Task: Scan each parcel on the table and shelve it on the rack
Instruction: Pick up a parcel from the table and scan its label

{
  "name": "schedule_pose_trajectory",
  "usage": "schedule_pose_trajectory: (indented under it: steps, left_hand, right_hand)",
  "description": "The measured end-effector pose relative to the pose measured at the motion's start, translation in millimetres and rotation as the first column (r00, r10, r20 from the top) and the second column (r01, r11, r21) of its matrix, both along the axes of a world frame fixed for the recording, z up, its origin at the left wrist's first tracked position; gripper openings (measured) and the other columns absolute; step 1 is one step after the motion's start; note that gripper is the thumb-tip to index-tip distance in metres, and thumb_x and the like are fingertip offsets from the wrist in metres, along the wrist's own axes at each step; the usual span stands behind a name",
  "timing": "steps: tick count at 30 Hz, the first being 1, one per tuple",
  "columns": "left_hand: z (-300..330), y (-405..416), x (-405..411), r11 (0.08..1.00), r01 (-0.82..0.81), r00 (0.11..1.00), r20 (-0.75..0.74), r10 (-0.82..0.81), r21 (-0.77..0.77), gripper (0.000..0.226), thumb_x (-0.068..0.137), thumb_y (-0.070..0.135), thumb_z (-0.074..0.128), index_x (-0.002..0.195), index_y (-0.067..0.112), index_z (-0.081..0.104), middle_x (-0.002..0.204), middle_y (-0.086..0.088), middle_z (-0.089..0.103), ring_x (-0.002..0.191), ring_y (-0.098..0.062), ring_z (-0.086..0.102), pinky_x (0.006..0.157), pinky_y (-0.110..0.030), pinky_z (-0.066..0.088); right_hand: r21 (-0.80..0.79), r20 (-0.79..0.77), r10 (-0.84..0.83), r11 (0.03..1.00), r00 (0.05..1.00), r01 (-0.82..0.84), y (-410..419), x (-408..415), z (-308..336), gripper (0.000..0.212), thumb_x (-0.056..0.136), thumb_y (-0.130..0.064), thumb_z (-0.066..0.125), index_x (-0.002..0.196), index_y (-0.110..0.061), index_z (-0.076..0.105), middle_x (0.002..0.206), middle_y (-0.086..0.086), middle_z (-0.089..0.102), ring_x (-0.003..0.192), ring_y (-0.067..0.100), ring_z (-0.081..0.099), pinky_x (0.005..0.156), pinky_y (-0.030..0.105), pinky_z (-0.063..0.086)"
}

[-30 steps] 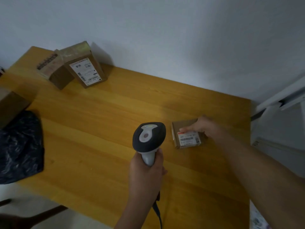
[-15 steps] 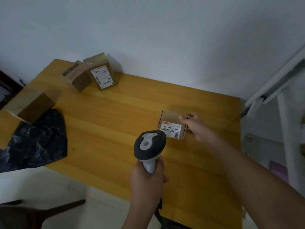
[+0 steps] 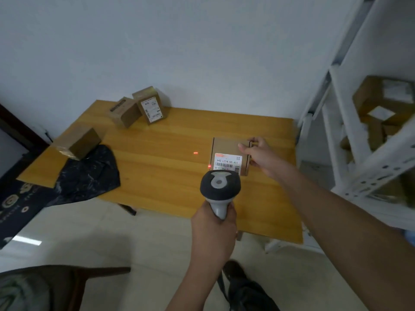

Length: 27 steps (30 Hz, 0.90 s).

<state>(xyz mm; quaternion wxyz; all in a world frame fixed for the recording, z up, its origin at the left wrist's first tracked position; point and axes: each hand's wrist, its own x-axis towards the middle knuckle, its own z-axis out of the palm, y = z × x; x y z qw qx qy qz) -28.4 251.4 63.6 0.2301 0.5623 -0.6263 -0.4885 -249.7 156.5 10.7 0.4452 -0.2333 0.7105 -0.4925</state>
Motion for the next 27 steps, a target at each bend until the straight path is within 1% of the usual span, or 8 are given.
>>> schedule_pose_trajectory:
  steps: [2, 4, 6, 11, 16, 19, 24, 27]
  left_hand:
    - [6.9, 18.9, 3.2, 1.000, 0.025, 1.000, -0.014, -0.025, -0.011, 0.031, 0.095, 0.023, 0.060, 0.075, 0.000, 0.055, 0.064, -0.017, 0.066, 0.063, -0.027, 0.068, 0.057, -0.036, 0.052]
    - [13.0, 34.4, 3.5, 0.999, 0.042, 0.999, -0.028, -0.042, -0.004, 0.031, 0.095, 0.021, 0.059, 0.071, 0.003, 0.053, 0.060, -0.015, 0.064, 0.060, -0.025, 0.069, 0.045, -0.023, 0.046]
    - [17.2, 50.3, 2.1, 0.998, 0.069, 0.997, -0.034, -0.069, 0.000, 0.032, 0.095, 0.020, 0.059, 0.068, 0.006, 0.049, 0.057, -0.012, 0.060, 0.060, -0.025, 0.069, 0.042, -0.017, 0.041]
    - [23.2, 84.7, -5.2, 0.990, 0.140, 0.989, -0.035, -0.141, -0.018, 0.034, 0.094, 0.020, 0.062, 0.067, 0.006, 0.046, 0.054, -0.008, 0.055, 0.059, -0.028, 0.070, 0.040, -0.014, 0.038]
    - [30.9, 113.3, -17.6, 0.972, 0.230, 0.973, -0.014, -0.231, -0.057, 0.035, 0.094, 0.021, 0.061, 0.065, 0.007, 0.046, 0.055, -0.011, 0.056, 0.061, -0.030, 0.069, 0.042, -0.017, 0.037]
    - [33.5, 127.4, -29.0, 0.962, 0.264, 0.964, -0.022, -0.266, -0.072, 0.033, 0.094, 0.022, 0.060, 0.068, 0.005, 0.049, 0.060, -0.016, 0.061, 0.062, -0.030, 0.069, 0.045, -0.022, 0.039]
    - [39.7, 155.4, -57.2, 0.929, 0.357, 0.931, -0.043, -0.362, -0.092, 0.033, 0.096, 0.015, 0.057, 0.069, -0.004, 0.058, 0.064, -0.017, 0.066, 0.053, -0.016, 0.062, 0.043, -0.011, 0.039]
    - [42.5, 177.3, -82.7, 0.920, 0.378, 0.913, -0.123, -0.389, -0.100, 0.028, 0.095, 0.013, 0.059, 0.071, -0.001, 0.058, 0.065, -0.020, 0.064, 0.060, -0.024, 0.065, 0.045, -0.010, 0.042]
  right_hand:
    - [-0.009, -0.024, -0.010, 1.000, 1.000, 0.010, 24.0, 1.5, 9.0, 0.043, 0.092, -0.024, 0.066, 0.128, -0.019, 0.043, 0.115, 0.002, 0.057, 0.085, 0.012, 0.060, 0.062, 0.025, 0.045]
    - [-0.013, -0.030, -0.014, 1.000, 0.999, 0.014, 44.1, 1.9, 17.8, 0.043, 0.092, -0.024, 0.066, 0.129, -0.019, 0.043, 0.117, 0.003, 0.056, 0.087, 0.013, 0.060, 0.064, 0.025, 0.046]
    - [-0.015, -0.041, -0.029, 0.999, 0.999, 0.028, 64.5, -0.4, 24.6, 0.042, 0.092, -0.024, 0.066, 0.128, -0.019, 0.043, 0.117, 0.003, 0.056, 0.088, 0.013, 0.060, 0.067, 0.026, 0.047]
    - [-0.017, -0.045, -0.056, 0.998, 0.997, 0.055, 112.3, -17.1, 33.0, 0.040, 0.092, -0.024, 0.066, 0.125, -0.021, 0.044, 0.119, 0.007, 0.058, 0.098, 0.020, 0.062, 0.076, 0.031, 0.048]
    - [-0.037, -0.020, -0.127, 0.991, 0.992, 0.127, 158.2, -38.8, 37.0, 0.038, 0.092, -0.021, 0.066, 0.122, -0.021, 0.043, 0.118, 0.008, 0.060, 0.093, 0.019, 0.063, 0.084, 0.037, 0.052]
    - [-0.049, -0.016, -0.146, 0.988, 0.989, 0.145, 180.6, -53.2, 37.7, 0.042, 0.091, -0.021, 0.067, 0.126, -0.021, 0.043, 0.124, 0.009, 0.057, 0.099, 0.020, 0.061, 0.080, 0.035, 0.049]
    - [-0.015, -0.063, 0.044, 0.999, 0.997, -0.045, 215.2, -73.5, 44.0, 0.041, 0.088, -0.023, 0.071, 0.124, -0.023, 0.051, 0.131, 0.004, 0.051, 0.115, 0.019, 0.053, 0.095, 0.038, 0.046]
    - [0.052, -0.043, 0.105, 0.993, 0.994, -0.103, 240.4, -96.4, 41.5, 0.039, 0.087, -0.019, 0.072, 0.123, -0.018, 0.056, 0.129, 0.008, 0.056, 0.115, 0.022, 0.056, 0.098, 0.043, 0.047]
